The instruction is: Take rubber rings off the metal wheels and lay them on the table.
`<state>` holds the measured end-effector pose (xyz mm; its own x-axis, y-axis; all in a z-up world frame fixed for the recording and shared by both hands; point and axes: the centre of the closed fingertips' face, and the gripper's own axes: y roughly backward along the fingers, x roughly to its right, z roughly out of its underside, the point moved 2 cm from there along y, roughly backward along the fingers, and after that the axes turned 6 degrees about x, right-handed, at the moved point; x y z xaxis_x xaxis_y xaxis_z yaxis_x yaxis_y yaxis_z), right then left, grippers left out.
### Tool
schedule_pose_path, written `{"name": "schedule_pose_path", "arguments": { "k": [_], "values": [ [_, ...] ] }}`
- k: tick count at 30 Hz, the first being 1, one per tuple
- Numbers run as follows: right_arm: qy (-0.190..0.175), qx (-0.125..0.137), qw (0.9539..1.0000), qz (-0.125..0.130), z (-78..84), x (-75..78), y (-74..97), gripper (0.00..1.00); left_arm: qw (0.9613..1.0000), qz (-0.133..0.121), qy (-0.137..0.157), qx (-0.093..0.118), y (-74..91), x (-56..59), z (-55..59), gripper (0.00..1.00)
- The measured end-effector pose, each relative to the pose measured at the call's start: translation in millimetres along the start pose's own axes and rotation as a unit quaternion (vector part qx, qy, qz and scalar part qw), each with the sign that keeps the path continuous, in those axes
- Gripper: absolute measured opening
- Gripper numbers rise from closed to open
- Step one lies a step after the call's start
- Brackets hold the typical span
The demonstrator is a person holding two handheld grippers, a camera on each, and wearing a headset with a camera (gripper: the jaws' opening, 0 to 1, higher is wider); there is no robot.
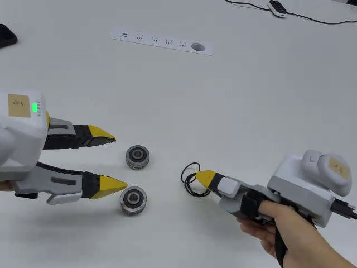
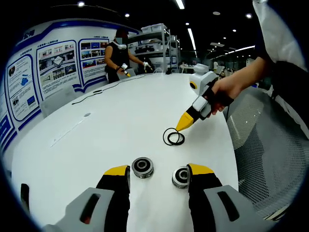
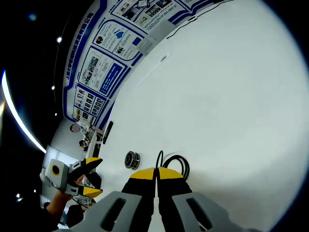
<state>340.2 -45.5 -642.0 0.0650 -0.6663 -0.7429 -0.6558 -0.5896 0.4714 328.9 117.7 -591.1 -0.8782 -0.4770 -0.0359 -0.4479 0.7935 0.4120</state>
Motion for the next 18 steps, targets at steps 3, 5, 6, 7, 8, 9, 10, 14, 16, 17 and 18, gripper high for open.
{"name": "schedule_pose_path", "arguments": {
  "k": [3,5,6,7,8,9,10,14,16,17,18],
  "values": [
    [-0.002,0.004,1.0000,0.005,-0.1,2.9,4.0,0.02,1.0000,-0.004,-0.002,0.002,2.2,0.6,-1.3,0.50],
    [-0.001,0.005,0.9999,0.013,0.2,6.0,5.8,0.02,1.0000,-0.008,0.001,0.006,3.6,1.5,-2.6,0.51],
    [0.000,0.004,0.9999,0.014,0.4,6.6,6.3,0.03,0.9999,-0.009,0.001,0.007,4.3,2.3,-2.9,0.51],
    [-0.001,0.003,0.9998,0.020,1.1,8.6,7.2,0.03,0.9999,-0.009,0.002,0.007,4.9,3.6,-2.9,0.50],
    [-0.002,0.000,0.9996,0.027,2.0,10.5,8.0,0.04,0.9999,-0.010,0.002,0.006,5.5,4.9,-2.5,0.50],
    [-0.001,-0.005,0.9994,0.035,3.9,12.7,9.7,0.04,0.9998,-0.016,-0.006,0.006,7.1,5.3,-2.5,0.50],
    [0.001,-0.006,0.9992,0.039,4.3,13.5,10.4,0.04,0.9996,-0.022,-0.015,0.010,8.5,4.2,-3.6,0.49],
    [0.002,0.000,0.9989,0.046,3.2,13.4,14.5,0.08,0.9992,-0.034,0.001,0.020,15.8,2.2,-3.7,0.48],
    [0.007,0.001,0.9987,0.051,2.9,14.8,16.7,0.08,0.9992,-0.035,0.005,0.018,16.9,2.6,-1.9,0.49],
    [0.007,0.003,0.9985,0.054,2.3,15.4,18.9,0.09,0.9993,-0.035,0.003,0.011,17.8,3.4,0.8,0.49],
    [0.009,0.006,0.9985,0.053,1.3,15.1,20.3,0.09,0.9994,-0.035,0.001,0.008,18.4,4.3,2.7,0.49]
  ]
}}
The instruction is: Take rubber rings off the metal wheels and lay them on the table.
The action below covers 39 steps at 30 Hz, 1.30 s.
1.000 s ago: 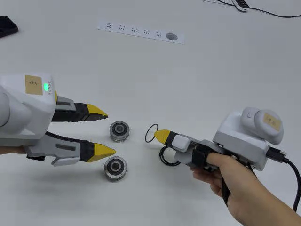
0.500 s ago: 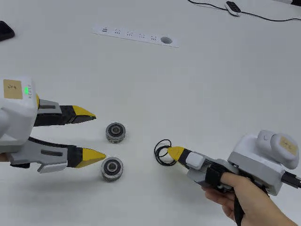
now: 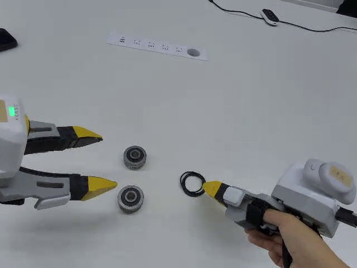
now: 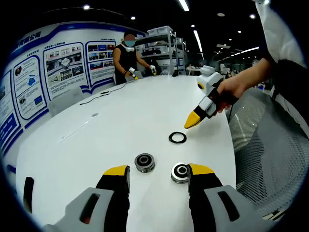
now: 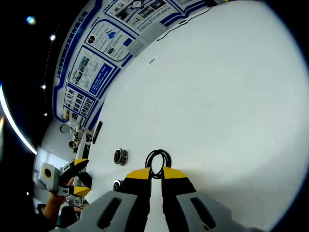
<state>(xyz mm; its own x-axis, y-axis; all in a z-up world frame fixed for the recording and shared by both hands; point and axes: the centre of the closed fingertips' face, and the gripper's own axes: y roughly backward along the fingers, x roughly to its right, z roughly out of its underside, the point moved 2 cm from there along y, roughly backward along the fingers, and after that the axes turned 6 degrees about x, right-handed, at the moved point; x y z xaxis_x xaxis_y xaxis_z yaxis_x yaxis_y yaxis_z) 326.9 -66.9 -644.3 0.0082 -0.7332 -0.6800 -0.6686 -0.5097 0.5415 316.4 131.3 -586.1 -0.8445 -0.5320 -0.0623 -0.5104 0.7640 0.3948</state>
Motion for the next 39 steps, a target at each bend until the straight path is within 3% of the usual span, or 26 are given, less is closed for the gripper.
{"name": "schedule_pose_path", "arguments": {
  "k": [3,10,13,16,20,22,26,29,30,33,34,35,36,37,38,39],
  "values": [
    [0.003,0.009,1.0000,0.000,-3.6,-0.1,5.6,0.10,1.0000,0.000,0.007,0.000,1.6,3.8,3.0,0.50],
    [0.052,0.028,0.9982,-0.009,-15.7,0.4,25.5,0.12,0.9995,-0.011,0.027,0.010,7.0,10.4,7.0,0.51],
    [0.099,0.041,0.9942,-0.015,-25.4,4.4,35.2,0.13,0.9993,-0.016,0.032,0.009,10.7,12.1,9.0,0.52],
    [0.164,0.049,0.9852,-0.013,-33.0,6.4,46.4,0.16,0.9992,-0.019,0.035,0.006,14.8,14.1,11.5,0.52],
    [0.214,0.060,0.9747,-0.021,-41.5,5.8,54.5,0.17,0.9988,-0.024,0.043,0.003,18.3,14.0,16.9,0.53],
    [0.249,0.058,0.9665,-0.027,-44.5,6.2,58.3,0.19,0.9983,-0.028,0.051,0.003,19.7,14.7,17.6,0.53],
    [0.315,0.078,0.9448,-0.044,-59.7,-2.1,68.2,0.28,0.9983,-0.029,0.050,0.006,21.6,17.9,14.8,0.54],
    [0.324,0.083,0.9410,-0.051,-67.8,-2.0,74.7,0.32,0.9985,-0.026,0.048,0.007,20.8,20.6,13.1,0.55],
    [0.339,0.080,0.9360,-0.051,-69.5,-0.4,76.0,0.32,0.9985,-0.027,0.047,0.006,20.6,21.1,12.9,0.55],
    [0.402,0.055,0.9126,-0.049,-65.6,1.3,79.9,0.35,0.9985,-0.028,0.045,0.008,19.4,20.6,13.6,0.57],
    [0.430,0.040,0.9006,-0.053,-61.1,1.6,80.7,0.37,0.9986,-0.028,0.045,0.008,19.0,22.3,13.4,0.57],
    [0.448,0.030,0.8915,-0.057,-58.4,2.6,80.2,0.39,0.9986,-0.027,0.044,0.007,18.5,23.7,13.5,0.57],
    [0.468,0.004,0.8808,-0.070,-49.1,3.5,79.9,0.42,0.9987,-0.026,0.043,0.005,18.2,26.1,13.7,0.58],
    [0.480,-0.011,0.8739,-0.078,-43.3,3.8,79.6,0.46,0.9987,-0.026,0.043,0.003,18.1,27.3,14.2,0.58],
    [0.500,-0.036,0.8606,-0.090,-34.4,4.1,79.4,0.50,0.9988,-0.025,0.042,0.000,18.2,29.4,15.3,0.58],
    [0.515,-0.048,0.8503,-0.095,-31.2,5.9,79.2,0.52,0.9988,-0.025,0.041,-0.001,18.2,30.6,15.9,0.58]
  ]
}}
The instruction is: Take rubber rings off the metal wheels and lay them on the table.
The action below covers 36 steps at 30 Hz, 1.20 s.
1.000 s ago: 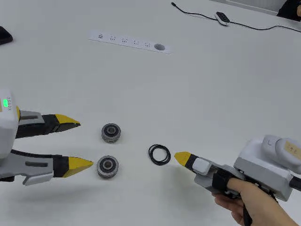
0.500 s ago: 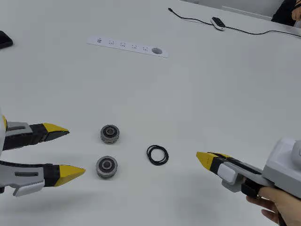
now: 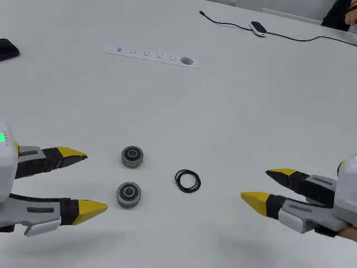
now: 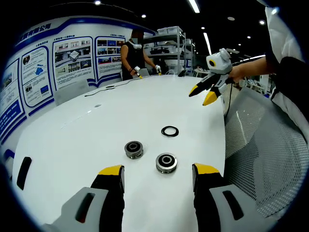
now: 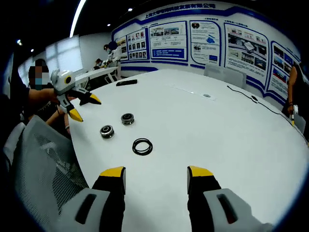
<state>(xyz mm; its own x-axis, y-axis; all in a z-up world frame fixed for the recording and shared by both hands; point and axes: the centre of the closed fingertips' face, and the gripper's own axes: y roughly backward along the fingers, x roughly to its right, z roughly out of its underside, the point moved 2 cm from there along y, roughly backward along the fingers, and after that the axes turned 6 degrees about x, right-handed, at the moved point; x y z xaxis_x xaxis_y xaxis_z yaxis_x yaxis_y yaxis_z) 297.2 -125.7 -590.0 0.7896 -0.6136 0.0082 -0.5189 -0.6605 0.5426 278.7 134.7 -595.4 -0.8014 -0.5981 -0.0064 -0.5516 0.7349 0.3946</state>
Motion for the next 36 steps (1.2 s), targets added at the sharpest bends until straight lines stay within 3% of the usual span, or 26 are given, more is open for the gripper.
{"name": "schedule_pose_path", "arguments": {
  "k": [3,14,19,36],
  "values": [
    [0.038,-0.018,0.9988,-0.024,1.7,-8.5,-3.8,0.53,1.0000,0.001,0.001,-0.001,1.0,3.7,2.8,0.59],
    [0.054,-0.004,0.9979,-0.036,-18.6,-13.9,-23.3,0.59,0.9999,0.004,0.009,-0.004,4.6,13.6,16.8,0.70],
    [0.080,-0.028,0.9956,-0.040,-12.7,-14.4,-27.7,0.60,0.9999,0.007,0.007,-0.008,4.3,13.4,21.0,0.76],
    [0.072,-0.032,0.9963,-0.035,-13.1,-10.0,-28.0,0.61,0.9992,0.032,0.009,-0.021,1.1,23.2,30.1,0.88]
  ]
}}
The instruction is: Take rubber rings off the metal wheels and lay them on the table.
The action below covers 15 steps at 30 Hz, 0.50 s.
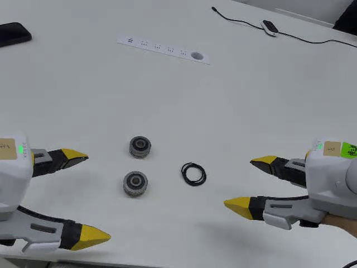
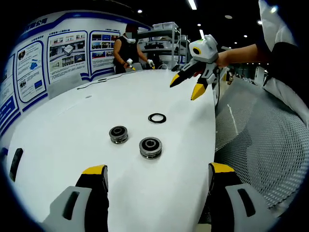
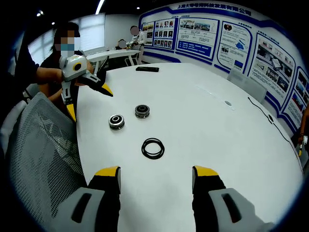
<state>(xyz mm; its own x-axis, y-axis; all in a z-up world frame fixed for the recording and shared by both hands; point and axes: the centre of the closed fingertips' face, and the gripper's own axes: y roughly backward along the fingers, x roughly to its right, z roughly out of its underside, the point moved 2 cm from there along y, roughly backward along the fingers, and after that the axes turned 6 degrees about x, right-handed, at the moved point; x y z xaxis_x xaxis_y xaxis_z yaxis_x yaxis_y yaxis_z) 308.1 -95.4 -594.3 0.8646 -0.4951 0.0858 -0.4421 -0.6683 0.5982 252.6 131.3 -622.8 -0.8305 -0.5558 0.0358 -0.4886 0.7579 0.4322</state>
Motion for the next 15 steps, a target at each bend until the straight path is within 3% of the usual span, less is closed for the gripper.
{"name": "schedule_pose_path", "arguments": {
  "k": [15],
  "values": [
    [-0.014,0.002,0.9999,0.005,1.9,0.5,0.6,0.61,1.0000,0.006,-0.001,-0.004,-0.1,3.4,2.0,0.92]
  ]
}}
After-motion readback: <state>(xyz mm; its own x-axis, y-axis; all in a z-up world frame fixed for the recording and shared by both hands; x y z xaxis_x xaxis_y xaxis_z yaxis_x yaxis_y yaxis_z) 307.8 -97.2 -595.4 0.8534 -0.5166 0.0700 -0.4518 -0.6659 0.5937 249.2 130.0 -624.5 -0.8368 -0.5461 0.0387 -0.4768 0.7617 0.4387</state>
